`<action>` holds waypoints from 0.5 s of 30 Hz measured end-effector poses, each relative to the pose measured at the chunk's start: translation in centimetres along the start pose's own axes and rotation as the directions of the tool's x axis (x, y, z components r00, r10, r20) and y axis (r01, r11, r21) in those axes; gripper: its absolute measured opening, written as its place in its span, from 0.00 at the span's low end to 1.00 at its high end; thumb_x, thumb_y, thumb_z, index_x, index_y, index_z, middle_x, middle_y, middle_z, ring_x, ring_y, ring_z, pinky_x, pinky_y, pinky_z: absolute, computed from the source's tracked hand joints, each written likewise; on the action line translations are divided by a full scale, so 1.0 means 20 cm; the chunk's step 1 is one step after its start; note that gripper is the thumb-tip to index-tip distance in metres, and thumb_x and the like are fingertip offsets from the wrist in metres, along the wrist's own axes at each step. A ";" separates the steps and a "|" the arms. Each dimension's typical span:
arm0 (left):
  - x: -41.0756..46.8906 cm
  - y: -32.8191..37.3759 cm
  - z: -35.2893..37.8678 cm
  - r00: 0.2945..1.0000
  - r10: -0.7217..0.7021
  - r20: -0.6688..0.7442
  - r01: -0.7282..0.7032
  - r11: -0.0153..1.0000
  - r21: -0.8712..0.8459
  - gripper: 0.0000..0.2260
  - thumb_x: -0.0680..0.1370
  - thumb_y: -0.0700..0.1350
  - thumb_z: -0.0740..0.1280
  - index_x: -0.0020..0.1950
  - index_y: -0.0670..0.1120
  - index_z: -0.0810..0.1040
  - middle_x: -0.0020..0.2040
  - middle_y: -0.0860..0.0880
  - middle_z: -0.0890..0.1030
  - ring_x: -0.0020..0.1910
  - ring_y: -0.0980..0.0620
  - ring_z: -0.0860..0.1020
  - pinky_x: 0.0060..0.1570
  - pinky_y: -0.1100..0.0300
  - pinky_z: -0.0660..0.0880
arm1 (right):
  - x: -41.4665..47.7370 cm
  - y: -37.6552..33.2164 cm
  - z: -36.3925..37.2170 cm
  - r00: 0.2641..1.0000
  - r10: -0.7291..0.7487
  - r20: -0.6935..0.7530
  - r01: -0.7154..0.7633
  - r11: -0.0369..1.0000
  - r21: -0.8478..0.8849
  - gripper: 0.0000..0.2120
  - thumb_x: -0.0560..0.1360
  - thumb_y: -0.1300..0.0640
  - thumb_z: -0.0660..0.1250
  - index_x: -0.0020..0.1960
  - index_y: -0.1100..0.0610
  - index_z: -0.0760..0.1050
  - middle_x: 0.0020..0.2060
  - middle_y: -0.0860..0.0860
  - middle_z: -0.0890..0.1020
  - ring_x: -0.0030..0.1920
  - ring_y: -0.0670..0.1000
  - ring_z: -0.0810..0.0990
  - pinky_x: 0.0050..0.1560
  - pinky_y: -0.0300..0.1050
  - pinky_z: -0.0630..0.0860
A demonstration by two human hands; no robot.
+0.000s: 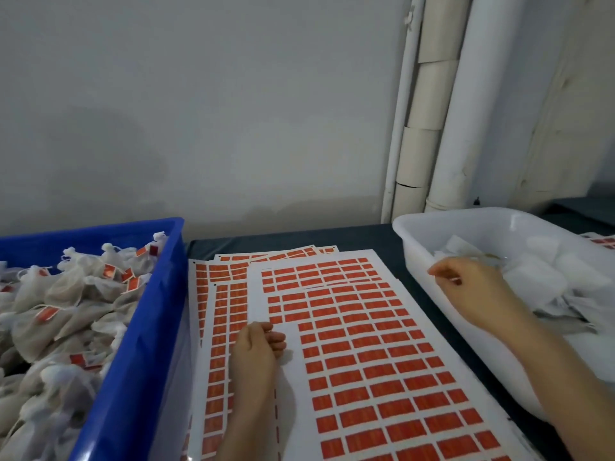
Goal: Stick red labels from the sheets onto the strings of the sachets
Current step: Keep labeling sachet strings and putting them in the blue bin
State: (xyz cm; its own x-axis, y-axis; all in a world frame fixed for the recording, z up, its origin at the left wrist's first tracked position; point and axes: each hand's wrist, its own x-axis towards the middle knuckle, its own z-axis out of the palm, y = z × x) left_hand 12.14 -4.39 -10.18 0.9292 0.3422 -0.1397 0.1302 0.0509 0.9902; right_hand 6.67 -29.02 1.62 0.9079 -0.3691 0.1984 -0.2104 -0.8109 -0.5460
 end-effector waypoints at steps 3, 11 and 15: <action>0.03 0.00 -0.02 1.000 0.023 -0.008 -0.023 1.000 0.000 0.12 0.81 0.50 0.56 0.44 0.50 0.76 0.39 0.50 0.83 0.38 0.50 0.82 0.36 0.61 0.76 | 0.03 0.08 -0.14 0.996 0.022 0.091 -0.014 0.996 -0.091 0.09 0.77 0.56 0.63 0.56 0.48 0.76 0.50 0.48 0.77 0.47 0.47 0.74 0.50 0.42 0.71; -0.01 0.01 -0.03 0.996 0.082 0.032 -0.084 0.994 0.076 0.12 0.82 0.50 0.55 0.46 0.49 0.76 0.41 0.49 0.81 0.40 0.49 0.81 0.39 0.62 0.74 | 0.14 0.24 -0.31 0.950 0.135 0.280 -0.024 0.929 -0.369 0.16 0.77 0.56 0.62 0.64 0.52 0.71 0.61 0.51 0.75 0.56 0.52 0.74 0.53 0.39 0.68; -0.02 0.01 -0.03 0.992 0.118 0.050 -0.122 0.987 0.105 0.12 0.82 0.49 0.55 0.48 0.47 0.76 0.41 0.49 0.81 0.41 0.49 0.80 0.38 0.63 0.73 | 0.19 0.28 -0.16 0.884 0.190 0.426 -0.006 0.918 -0.396 0.26 0.77 0.56 0.60 0.73 0.48 0.58 0.70 0.53 0.65 0.65 0.55 0.68 0.66 0.47 0.65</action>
State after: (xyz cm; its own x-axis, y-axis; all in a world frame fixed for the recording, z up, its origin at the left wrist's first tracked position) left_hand 11.68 -3.88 -9.87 0.9543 0.2980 -0.0220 0.0510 -0.0899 0.9946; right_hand 7.74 -36.44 1.86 0.9176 -0.2867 -0.2752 -0.3422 -0.9223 -0.1799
